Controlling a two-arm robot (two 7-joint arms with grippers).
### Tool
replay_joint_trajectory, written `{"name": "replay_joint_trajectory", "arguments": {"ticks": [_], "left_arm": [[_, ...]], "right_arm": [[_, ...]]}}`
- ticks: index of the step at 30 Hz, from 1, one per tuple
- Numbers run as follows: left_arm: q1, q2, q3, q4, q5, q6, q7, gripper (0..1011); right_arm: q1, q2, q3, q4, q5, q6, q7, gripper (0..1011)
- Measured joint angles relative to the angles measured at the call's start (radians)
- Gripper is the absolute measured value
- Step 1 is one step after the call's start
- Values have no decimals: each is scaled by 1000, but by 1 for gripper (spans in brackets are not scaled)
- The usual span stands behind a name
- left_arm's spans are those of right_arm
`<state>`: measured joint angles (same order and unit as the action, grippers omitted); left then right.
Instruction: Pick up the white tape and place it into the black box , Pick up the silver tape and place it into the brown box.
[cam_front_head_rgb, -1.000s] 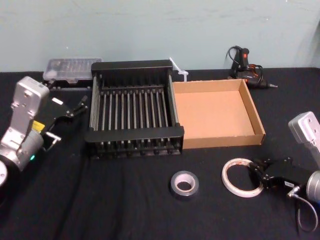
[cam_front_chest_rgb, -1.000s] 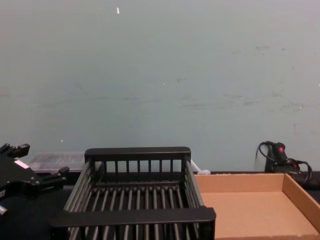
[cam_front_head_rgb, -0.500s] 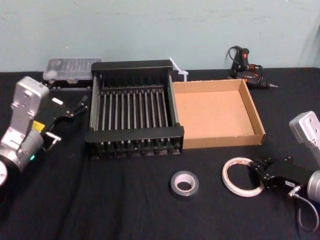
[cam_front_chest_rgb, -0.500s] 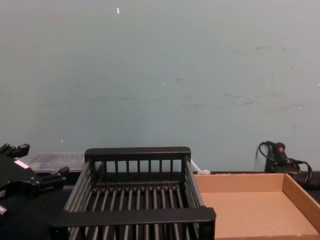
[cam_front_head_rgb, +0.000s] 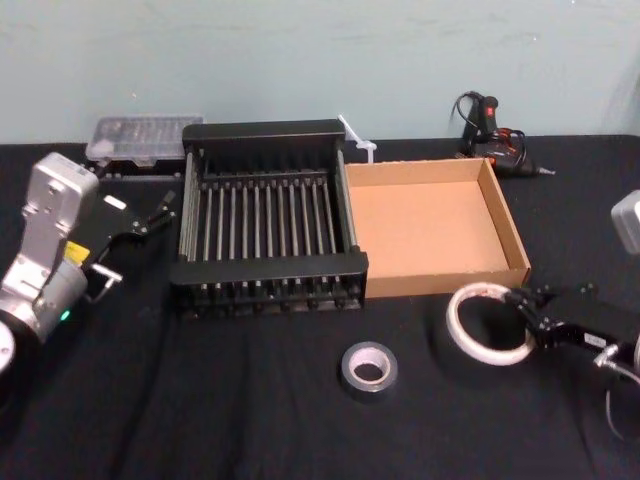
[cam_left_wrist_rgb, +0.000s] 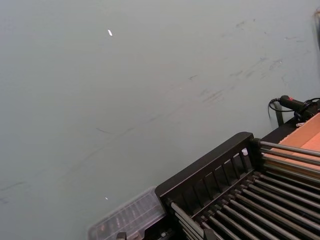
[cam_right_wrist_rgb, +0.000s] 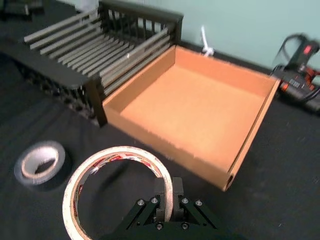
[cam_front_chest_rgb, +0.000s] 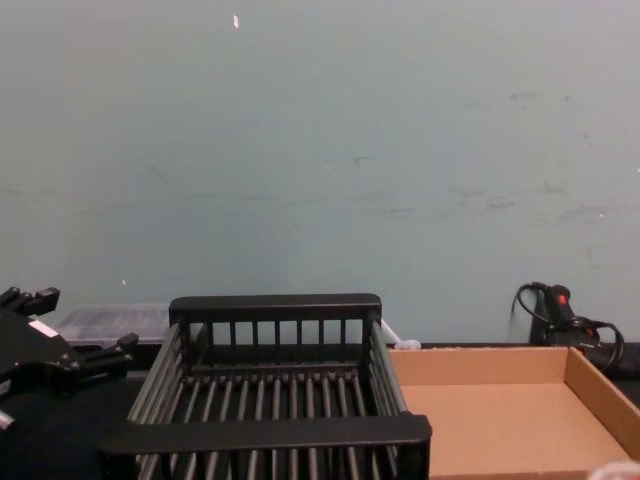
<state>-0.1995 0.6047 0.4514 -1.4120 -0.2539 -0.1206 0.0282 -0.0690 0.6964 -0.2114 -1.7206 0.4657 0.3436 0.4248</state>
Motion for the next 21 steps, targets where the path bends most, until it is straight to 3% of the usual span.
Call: {"name": "replay_joint_trajectory", "arguments": {"ticks": [8,21], "left_arm": [[0,0,0,0,0,0,0,1001],[0,0,0,0,0,0,0,1001]], "right_arm": [[43,-10,3,-6,16,-5,-33,95],[206,-81,-84,95,-63,-23,-55,96]]}}
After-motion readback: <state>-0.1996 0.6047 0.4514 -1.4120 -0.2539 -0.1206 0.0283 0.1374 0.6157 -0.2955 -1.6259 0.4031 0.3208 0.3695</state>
